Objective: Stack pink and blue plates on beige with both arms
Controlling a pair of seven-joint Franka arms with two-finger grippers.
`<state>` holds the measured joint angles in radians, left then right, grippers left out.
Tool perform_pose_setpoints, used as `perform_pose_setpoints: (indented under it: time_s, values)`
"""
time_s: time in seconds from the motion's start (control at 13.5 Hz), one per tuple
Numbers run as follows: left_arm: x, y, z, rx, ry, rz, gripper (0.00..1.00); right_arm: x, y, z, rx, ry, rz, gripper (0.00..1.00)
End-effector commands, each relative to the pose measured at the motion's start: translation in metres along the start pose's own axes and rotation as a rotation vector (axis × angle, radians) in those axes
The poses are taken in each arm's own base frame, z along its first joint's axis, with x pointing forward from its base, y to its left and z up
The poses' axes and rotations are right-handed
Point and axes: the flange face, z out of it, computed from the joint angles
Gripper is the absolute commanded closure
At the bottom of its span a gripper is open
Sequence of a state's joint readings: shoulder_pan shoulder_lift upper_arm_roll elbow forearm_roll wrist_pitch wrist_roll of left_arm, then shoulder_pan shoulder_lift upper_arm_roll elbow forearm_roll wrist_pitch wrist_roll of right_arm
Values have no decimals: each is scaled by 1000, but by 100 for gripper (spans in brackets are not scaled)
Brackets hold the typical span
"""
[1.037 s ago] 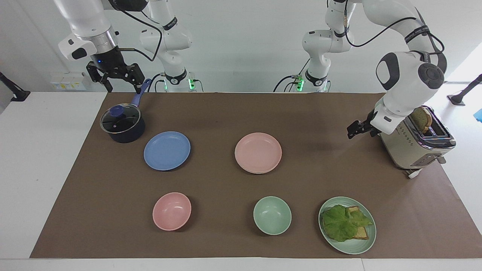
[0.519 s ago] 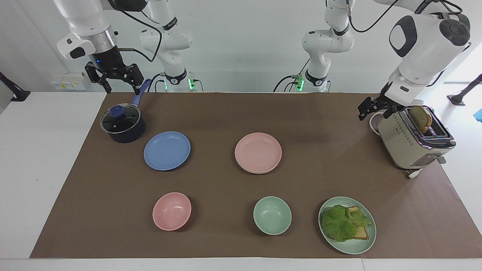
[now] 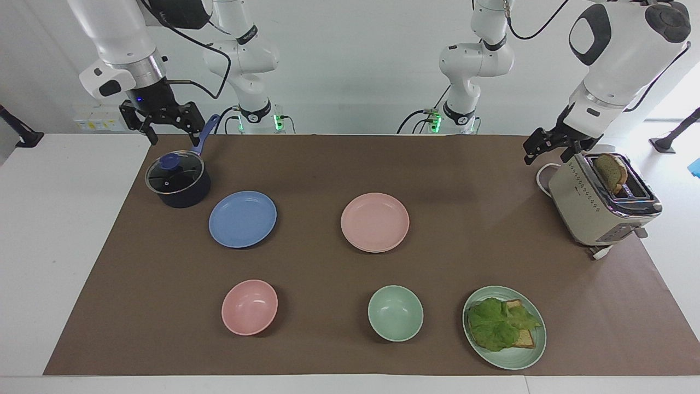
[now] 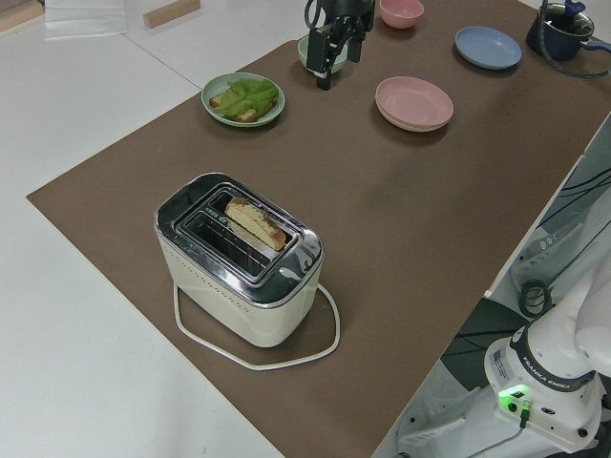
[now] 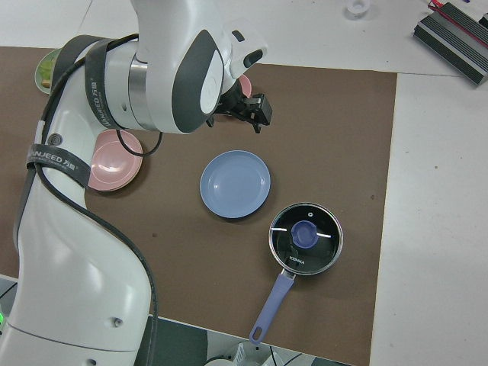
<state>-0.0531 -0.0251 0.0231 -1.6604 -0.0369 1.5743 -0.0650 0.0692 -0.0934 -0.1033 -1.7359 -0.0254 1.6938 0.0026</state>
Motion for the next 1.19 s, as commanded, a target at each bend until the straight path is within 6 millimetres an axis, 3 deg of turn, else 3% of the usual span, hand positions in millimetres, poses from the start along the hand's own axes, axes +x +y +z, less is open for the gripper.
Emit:
perform_pose_setpoints:
  time_s: [0.0, 0.3, 0.37, 0.67, 1.11]
  values:
    - [10, -6, -14, 26, -38, 3, 0, 16, 1, 61, 12, -6, -33, 0]
    - [11, -8, -12, 21, -45, 2, 0, 42, -1, 145, 13, -33, -91, 0]
    - [12, -8, -12, 17, -43, -1, 0, 41, -2, 163, 21, -22, -107, 0]
    - [11, -6, -14, 9, -21, -3, 0, 39, 5, 214, 21, -45, -159, 0]
    - [8, -8, -13, 11, -37, -10, 0, 16, 18, 279, 24, -88, -209, 0]
